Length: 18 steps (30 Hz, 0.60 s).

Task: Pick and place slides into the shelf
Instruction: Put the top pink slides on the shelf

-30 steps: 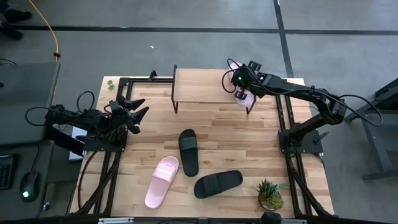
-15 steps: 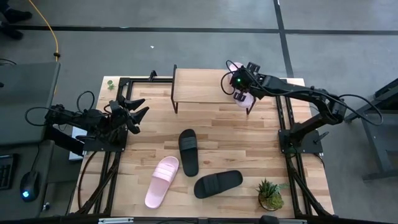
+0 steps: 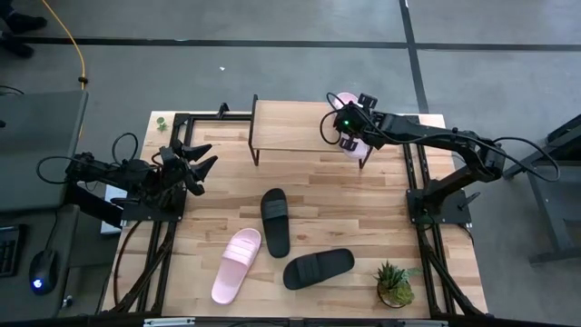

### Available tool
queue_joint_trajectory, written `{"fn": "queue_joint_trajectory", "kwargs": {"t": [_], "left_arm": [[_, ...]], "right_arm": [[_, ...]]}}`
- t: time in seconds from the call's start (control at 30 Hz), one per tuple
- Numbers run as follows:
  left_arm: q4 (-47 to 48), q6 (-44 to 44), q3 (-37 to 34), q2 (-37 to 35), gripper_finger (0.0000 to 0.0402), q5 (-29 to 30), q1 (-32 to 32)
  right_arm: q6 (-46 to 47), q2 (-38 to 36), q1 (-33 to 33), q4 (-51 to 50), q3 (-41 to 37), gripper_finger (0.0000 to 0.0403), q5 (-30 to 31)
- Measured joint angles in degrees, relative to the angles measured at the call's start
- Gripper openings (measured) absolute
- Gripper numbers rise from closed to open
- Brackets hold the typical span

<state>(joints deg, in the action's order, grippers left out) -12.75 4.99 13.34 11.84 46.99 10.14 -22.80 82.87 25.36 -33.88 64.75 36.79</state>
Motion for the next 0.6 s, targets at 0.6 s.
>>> {"fn": "queue_joint_trajectory", "kwargs": {"t": [0.6], "left_arm": [[0.33,-0.02,0.02,-0.01,0.0225,0.00,0.00]], "right_arm": [[14.23,0.04,-0.06,-14.14,8.37,0.0120,-15.76]]}}
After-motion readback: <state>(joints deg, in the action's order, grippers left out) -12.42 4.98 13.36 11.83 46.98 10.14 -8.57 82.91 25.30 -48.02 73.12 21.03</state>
